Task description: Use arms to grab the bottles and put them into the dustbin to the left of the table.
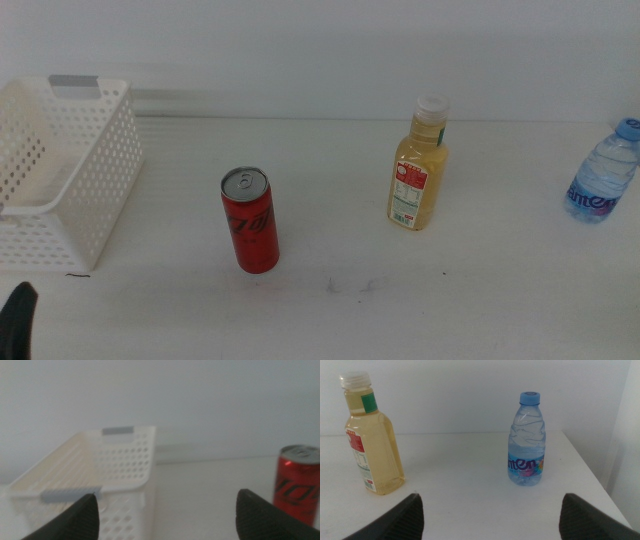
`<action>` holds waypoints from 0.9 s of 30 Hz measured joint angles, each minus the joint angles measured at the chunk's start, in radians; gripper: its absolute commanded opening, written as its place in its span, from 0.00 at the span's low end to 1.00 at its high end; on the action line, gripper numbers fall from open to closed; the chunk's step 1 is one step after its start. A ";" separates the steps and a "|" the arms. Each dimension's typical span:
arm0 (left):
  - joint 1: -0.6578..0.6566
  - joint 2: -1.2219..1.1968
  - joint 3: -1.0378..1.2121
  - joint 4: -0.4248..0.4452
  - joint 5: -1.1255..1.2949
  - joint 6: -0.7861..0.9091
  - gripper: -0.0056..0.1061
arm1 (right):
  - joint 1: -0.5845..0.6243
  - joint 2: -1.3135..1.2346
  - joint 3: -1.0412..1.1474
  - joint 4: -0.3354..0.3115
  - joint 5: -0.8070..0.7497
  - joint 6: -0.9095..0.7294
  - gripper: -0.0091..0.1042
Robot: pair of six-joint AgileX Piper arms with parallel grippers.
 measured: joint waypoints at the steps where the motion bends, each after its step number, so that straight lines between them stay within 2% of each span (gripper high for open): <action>1: -0.015 0.000 0.000 0.000 -0.013 0.000 0.89 | 0.000 0.000 0.000 0.000 0.000 0.000 0.80; 4: -0.067 0.100 -0.002 0.000 -0.158 0.000 0.89 | 0.000 0.000 0.000 0.000 0.000 0.000 0.80; 11: -0.230 0.745 -0.007 0.000 -0.716 0.000 0.89 | 0.000 0.000 0.000 0.000 0.000 0.000 0.80; 14: -0.260 0.984 -0.008 0.010 -0.929 -0.003 0.89 | 0.000 0.000 0.000 0.000 0.000 0.000 0.80; 17: -0.264 1.171 -0.008 0.056 -1.112 -0.010 0.89 | 0.000 0.000 0.000 0.000 0.000 0.000 0.80; 21: -0.267 1.345 -0.009 0.111 -1.248 -0.029 0.89 | 0.000 0.000 0.000 0.000 0.000 0.000 0.80; 27: -0.267 1.467 -0.010 0.119 -1.277 -0.037 0.89 | 0.000 0.000 0.000 0.000 0.000 0.000 0.80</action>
